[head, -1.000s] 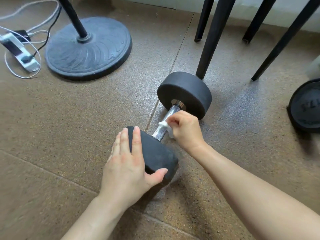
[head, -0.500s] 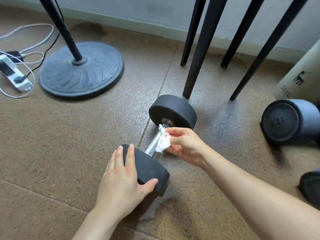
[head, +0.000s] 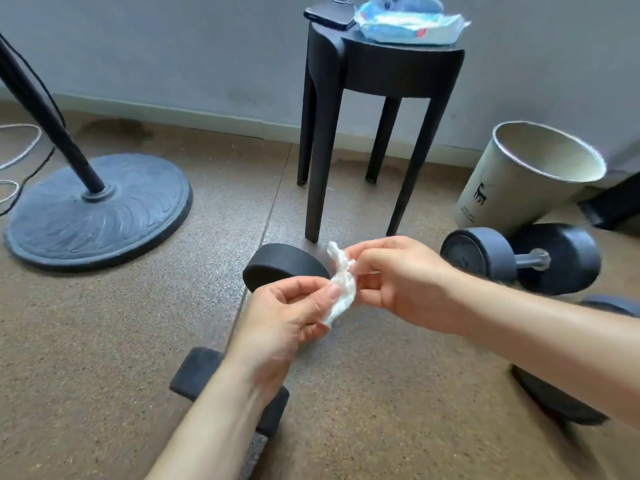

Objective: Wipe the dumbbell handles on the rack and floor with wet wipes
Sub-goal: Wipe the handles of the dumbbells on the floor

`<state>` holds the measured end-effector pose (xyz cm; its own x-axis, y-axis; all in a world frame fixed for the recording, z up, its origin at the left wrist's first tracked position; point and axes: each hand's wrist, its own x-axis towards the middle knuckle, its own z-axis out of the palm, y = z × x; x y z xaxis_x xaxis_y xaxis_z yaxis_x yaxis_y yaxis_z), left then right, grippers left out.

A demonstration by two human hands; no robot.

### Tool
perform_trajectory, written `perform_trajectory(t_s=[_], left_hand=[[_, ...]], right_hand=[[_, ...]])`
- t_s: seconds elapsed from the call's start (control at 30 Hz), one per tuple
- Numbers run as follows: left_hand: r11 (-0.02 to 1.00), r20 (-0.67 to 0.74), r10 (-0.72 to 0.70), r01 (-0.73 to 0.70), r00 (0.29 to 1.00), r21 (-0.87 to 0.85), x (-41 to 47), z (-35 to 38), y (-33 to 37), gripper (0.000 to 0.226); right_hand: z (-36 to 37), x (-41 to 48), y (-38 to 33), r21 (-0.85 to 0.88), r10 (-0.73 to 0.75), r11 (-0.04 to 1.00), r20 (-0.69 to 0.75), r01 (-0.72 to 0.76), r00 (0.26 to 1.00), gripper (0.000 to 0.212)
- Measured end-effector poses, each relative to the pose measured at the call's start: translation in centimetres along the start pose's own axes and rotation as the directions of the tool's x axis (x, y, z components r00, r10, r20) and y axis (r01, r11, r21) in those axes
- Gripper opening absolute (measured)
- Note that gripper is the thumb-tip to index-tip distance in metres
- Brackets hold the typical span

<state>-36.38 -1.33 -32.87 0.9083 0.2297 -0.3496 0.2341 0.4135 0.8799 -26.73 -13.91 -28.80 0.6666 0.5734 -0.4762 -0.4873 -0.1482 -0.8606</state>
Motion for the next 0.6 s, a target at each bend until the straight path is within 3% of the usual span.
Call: perform_trajectory(t_s=[0.13,0.23,0.3,0.37,0.47,0.6], left_hand=[[0.996,0.044,0.052,-0.054,0.998,0.065,-0.7,2.6,0.5,0.015],[0.961,0.048,0.112,-0.120,0.993,0.248,-0.9,4.5,0.7,0.022],[0.946,0.077,0.113,-0.131,0.991,0.297,-1.0,5.8,1.3,0.027],[0.966,0.104,0.078,-0.101,0.992,0.239,-1.1,7.2,2.0,0.024],[0.989,0.191,0.061,-0.085,0.980,0.121,-1.2,10.2,2.8,0.018],[0.982,0.284,0.032,-0.083,0.958,0.172,-1.2,15.6,3.4,0.016]], right_hand=[[-2.0,-2.2,-0.3,0.091,0.059,0.994,0.015,-0.060,0.998,0.026],[-3.9,-3.9,-1.0,-0.001,0.112,0.993,0.189,-0.114,0.976,0.035],[-5.3,-4.7,-1.6,-0.101,0.096,0.992,0.260,-0.072,0.961,0.042],[-7.1,-5.6,-2.0,-0.165,0.069,0.986,0.255,-0.027,0.964,0.044],[-10.8,-7.4,-2.8,-0.163,0.027,0.986,0.237,0.012,0.971,0.029],[-16.1,-9.8,-3.6,-0.182,-0.027,0.979,0.333,0.092,0.942,0.026]])
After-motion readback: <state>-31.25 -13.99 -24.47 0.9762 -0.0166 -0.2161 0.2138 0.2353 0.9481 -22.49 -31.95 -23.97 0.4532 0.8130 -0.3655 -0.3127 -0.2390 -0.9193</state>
